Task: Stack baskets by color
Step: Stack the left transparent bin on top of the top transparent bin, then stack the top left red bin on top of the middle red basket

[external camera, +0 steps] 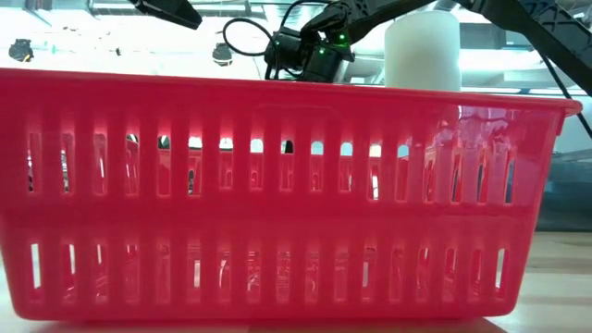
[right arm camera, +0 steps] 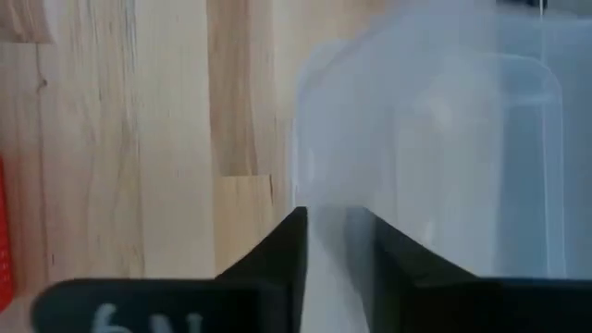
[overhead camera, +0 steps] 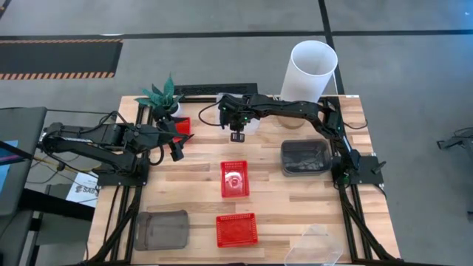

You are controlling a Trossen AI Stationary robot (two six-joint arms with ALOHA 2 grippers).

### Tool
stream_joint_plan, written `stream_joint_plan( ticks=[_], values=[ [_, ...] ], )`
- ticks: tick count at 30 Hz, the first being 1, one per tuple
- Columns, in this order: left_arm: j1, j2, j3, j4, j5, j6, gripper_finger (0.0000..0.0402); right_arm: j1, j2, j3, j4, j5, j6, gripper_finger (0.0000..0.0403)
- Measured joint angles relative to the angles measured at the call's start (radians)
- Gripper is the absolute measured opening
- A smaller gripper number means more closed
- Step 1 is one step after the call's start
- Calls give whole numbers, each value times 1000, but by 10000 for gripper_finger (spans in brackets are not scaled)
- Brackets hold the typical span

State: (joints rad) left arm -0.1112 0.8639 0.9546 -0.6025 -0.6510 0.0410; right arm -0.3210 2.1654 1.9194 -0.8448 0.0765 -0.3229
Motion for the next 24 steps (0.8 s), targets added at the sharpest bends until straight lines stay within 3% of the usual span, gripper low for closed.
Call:
stream_joint_plan(
  ticks=[11, 16, 24],
  values=[
    [0, 0, 0, 0, 0, 0, 265, 0, -4, 0, -15, 0, -23, 220],
    [0, 0, 0, -4, 30, 3, 265, 9, -48, 0, -63, 1, -23, 230],
    [0, 0, -62, -12, 235, -37, 265, 56, -162, 0, -315, -11, 26, 224]
  ],
)
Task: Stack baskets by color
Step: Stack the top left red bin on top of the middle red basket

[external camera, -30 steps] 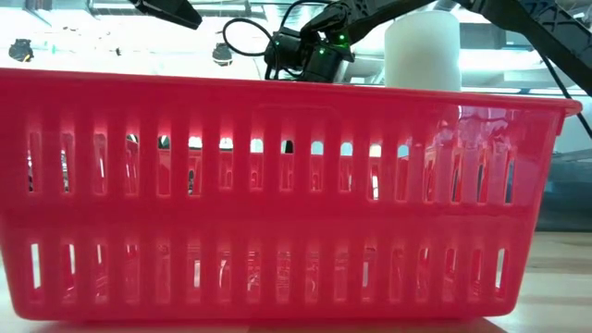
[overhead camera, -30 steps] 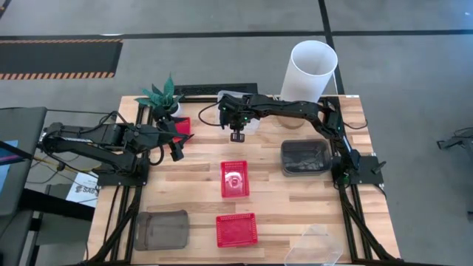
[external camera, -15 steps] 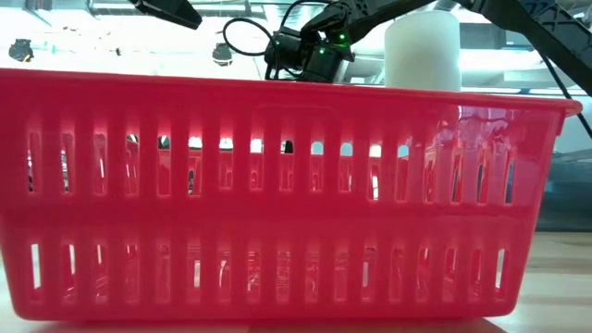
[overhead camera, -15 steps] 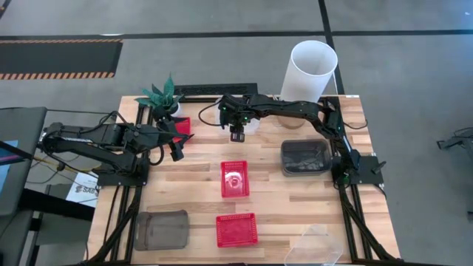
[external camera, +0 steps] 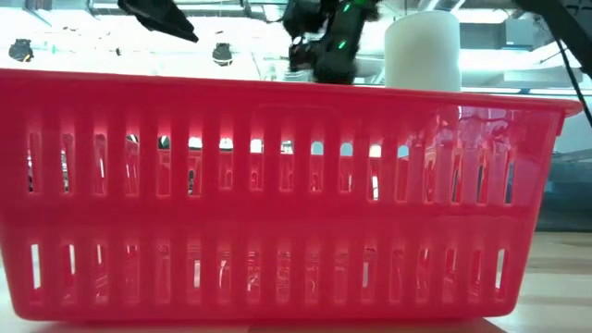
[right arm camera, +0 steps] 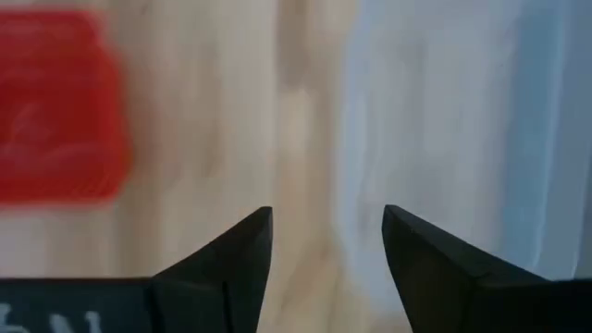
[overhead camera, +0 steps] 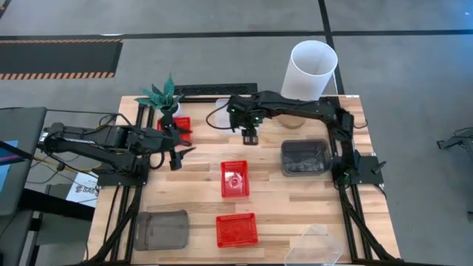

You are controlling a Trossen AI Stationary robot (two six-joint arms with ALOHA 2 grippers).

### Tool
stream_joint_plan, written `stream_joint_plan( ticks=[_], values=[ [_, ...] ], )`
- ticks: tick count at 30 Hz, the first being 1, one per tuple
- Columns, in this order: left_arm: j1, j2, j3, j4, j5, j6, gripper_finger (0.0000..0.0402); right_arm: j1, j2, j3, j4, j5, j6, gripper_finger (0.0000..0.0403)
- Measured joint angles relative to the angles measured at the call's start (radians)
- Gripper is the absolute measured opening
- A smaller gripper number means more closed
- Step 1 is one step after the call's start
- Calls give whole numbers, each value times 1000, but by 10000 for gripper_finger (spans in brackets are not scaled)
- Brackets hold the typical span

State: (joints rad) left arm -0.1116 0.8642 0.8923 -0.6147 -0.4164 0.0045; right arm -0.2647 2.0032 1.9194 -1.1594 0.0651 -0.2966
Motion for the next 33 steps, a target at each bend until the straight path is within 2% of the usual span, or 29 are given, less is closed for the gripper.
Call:
stream_joint_plan(
  ticks=[4, 9, 13, 16, 22, 29, 33],
  values=[
    [0, 1, -69, 17, 69, -9, 265, 21, -65, -20, -131, -118, 56, 225],
    [16, 24, -140, 41, 19, -74, 265, 65, -205, -177, -132, -237, 119, 226],
    [74, 105, -151, -8, 12, -68, 265, 125, -341, -368, -3, -243, 212, 226],
    [143, 183, -151, -32, -1, -5, 265, 178, -430, -497, 106, -243, 269, 226],
    [299, 305, -151, -69, -82, 88, 265, 269, -553, -680, 278, -243, 340, 226],
    [405, 366, -151, -160, -23, 100, 265, 311, -622, -787, 337, -241, 344, 226],
    [442, 420, -158, -156, 58, 114, 265, 305, -642, -817, 357, -239, 278, 226]
  ],
)
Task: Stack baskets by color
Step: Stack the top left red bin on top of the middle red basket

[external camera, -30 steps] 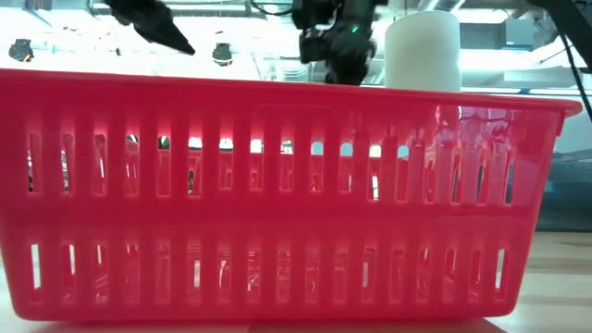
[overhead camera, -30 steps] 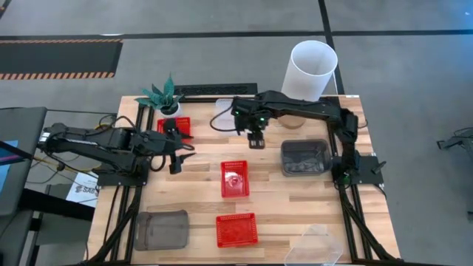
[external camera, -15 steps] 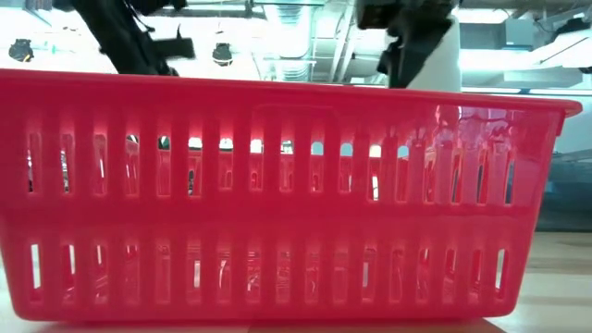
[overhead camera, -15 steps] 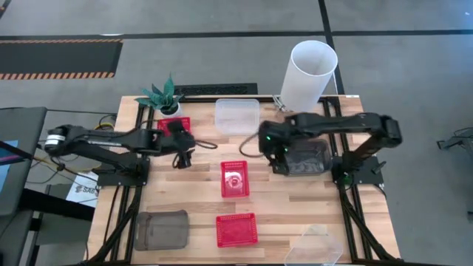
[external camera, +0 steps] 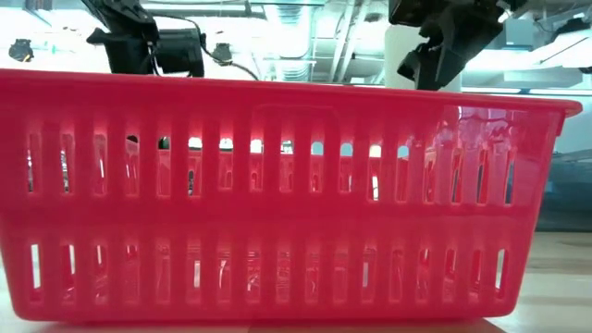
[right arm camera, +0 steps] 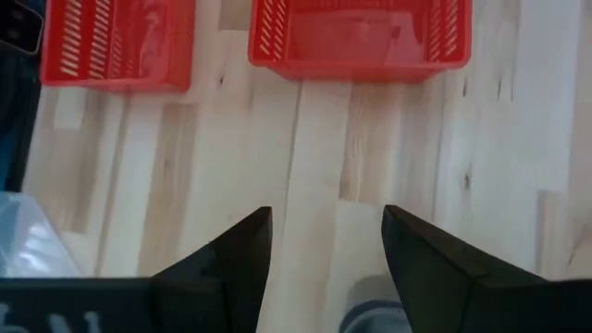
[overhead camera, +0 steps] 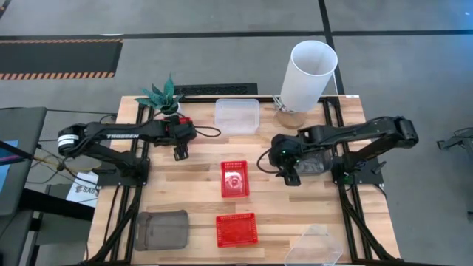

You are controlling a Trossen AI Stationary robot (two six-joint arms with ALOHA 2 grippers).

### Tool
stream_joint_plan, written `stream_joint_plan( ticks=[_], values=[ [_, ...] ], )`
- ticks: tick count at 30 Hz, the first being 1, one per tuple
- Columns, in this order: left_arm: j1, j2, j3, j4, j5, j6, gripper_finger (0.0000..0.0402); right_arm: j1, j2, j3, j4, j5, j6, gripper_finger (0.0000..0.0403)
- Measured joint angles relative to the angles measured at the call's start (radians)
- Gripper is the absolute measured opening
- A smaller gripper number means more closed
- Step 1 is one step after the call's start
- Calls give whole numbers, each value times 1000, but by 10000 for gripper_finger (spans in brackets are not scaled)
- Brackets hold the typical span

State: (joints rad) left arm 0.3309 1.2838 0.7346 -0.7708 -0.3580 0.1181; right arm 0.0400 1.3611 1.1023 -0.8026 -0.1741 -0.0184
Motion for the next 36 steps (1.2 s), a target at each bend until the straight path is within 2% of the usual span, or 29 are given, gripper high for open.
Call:
stream_joint_plan(
  ticks=[10, 15, 18, 20, 26, 30, 36],
  values=[
    [17, 176, -1, -24, -4, 32, 265, -61, 0, -30, 38, -2, -86, 226],
    [18, 214, -2, -24, -3, 43, 253, -76, -1, -30, 39, -4, -96, 226],
    [20, 220, -2, -23, 13, 45, 220, -77, -1, -30, 40, -4, -112, 226],
    [20, 222, -2, -25, 37, 55, 183, -77, -1, -30, 41, -5, -115, 226],
    [17, 222, 20, -34, 108, 59, 24, -82, -1, -30, 42, -5, -117, 226],
    [-10, 222, 60, -86, 199, 52, 10, -83, -1, -30, 43, -6, -119, 226],
    [-113, 221, 151, -110, 301, 18, 1, -82, -1, -30, 53, -8, -122, 226]
  ],
)
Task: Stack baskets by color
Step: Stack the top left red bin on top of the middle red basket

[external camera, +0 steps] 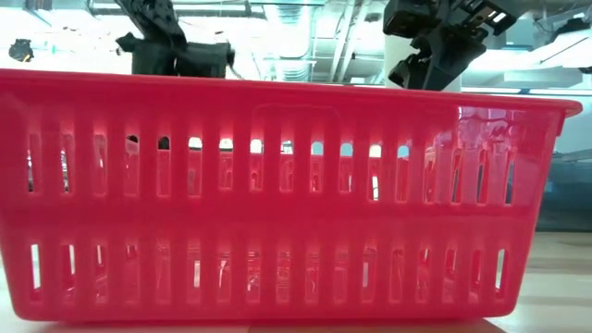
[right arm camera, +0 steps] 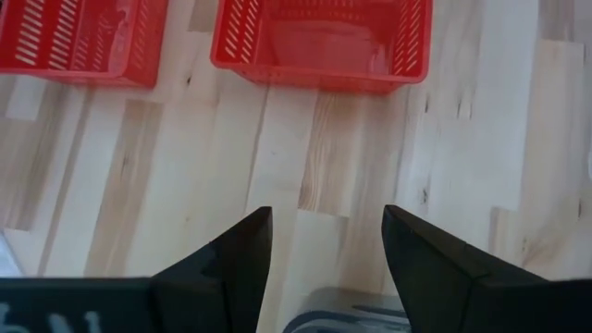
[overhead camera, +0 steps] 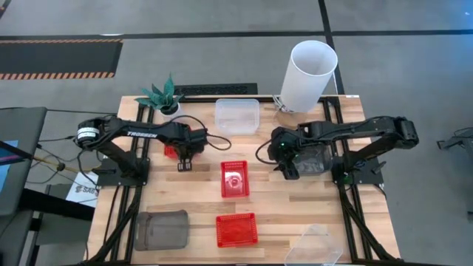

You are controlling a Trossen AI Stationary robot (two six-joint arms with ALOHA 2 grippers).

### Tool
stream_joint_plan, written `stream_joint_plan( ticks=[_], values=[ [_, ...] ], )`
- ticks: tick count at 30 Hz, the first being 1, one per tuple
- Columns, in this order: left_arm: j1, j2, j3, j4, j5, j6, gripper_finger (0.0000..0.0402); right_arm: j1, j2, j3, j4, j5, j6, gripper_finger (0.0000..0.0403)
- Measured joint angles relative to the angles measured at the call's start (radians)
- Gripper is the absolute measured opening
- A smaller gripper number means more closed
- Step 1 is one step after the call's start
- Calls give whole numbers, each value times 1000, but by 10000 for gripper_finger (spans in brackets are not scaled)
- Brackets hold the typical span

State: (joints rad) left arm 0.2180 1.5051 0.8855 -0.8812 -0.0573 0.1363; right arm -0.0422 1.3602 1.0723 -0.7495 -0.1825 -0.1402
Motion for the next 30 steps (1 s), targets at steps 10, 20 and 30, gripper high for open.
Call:
stream_joint_plan(
  ticks=[10, 20, 30],
  values=[
    [-255, 0, 164, -3, -21, 80, 0, 0, 0, 0, 13, 0, 7, 226],
    [-475, 5, 191, 64, -311, 497, 0, 0, 0, 1, 29, 1, 8, 226],
    [-528, 79, 223, 277, -318, 906, 0, 2, 1, 6, -13, 1, 127, 226]
  ],
)
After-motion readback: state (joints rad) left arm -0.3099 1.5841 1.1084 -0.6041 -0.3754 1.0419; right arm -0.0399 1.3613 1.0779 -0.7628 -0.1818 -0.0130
